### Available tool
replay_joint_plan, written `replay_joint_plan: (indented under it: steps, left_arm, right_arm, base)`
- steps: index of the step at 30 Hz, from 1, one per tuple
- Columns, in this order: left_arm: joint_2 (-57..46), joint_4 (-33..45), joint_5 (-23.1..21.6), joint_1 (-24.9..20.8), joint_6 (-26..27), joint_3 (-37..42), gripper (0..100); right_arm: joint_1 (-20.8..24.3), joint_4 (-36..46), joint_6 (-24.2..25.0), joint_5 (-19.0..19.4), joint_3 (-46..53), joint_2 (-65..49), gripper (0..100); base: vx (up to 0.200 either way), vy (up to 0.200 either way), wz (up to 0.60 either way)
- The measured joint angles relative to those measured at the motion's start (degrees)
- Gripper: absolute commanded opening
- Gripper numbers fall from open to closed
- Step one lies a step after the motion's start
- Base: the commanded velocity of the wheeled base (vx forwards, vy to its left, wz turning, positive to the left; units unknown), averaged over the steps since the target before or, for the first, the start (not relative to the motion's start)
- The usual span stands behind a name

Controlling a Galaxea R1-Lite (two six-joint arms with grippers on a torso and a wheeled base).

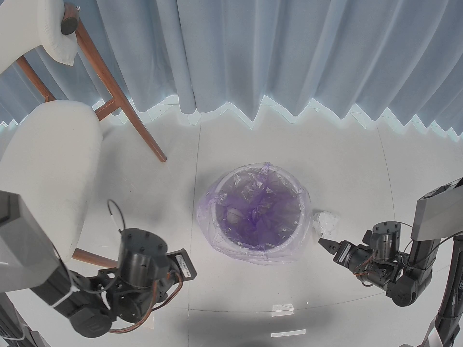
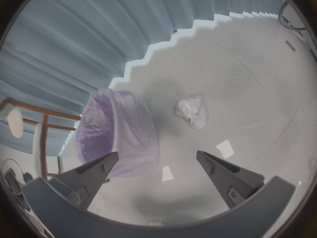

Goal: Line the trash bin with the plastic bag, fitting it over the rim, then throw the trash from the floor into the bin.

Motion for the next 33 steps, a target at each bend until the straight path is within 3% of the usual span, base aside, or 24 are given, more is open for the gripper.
replay_joint_plan:
  steps: [6,14,18,26,33]
  left_arm:
    - [-7.0,-0.8,0.1,-0.3,-4.7,6.5,0]
    - [-16.8,-1.6,-0.1,0.9,-6.7,14.1,0]
    - [-18.9,-1.8,-0.1,1.7,-7.3,15.1,0]
    - [-13.5,-9.4,-0.6,2.0,-13.0,13.7,0]
    - [-3.2,-18.0,-3.5,1.5,-11.7,12.3,0]
  right_arm:
    - [-1.6,-7.4,-0.8,1.2,3.6,-1.1,100]
    - [-3.1,-9.2,-2.6,1.5,6.0,-0.8,100]
    - [-2.9,-9.4,-3.7,1.5,5.9,-0.3,100]
    - [-2.2,-9.4,-4.1,1.4,5.7,0.2,100]
    - [-2.0,-9.4,-4.0,1.3,5.6,0.5,100]
  base:
    - [0.0,0.0,0.0]
    - [-0.15,0.0,0.0]
    - [0.0,0.0,0.0]
    - [0.0,0.0,0.0]
    - [0.0,0.0,0.0]
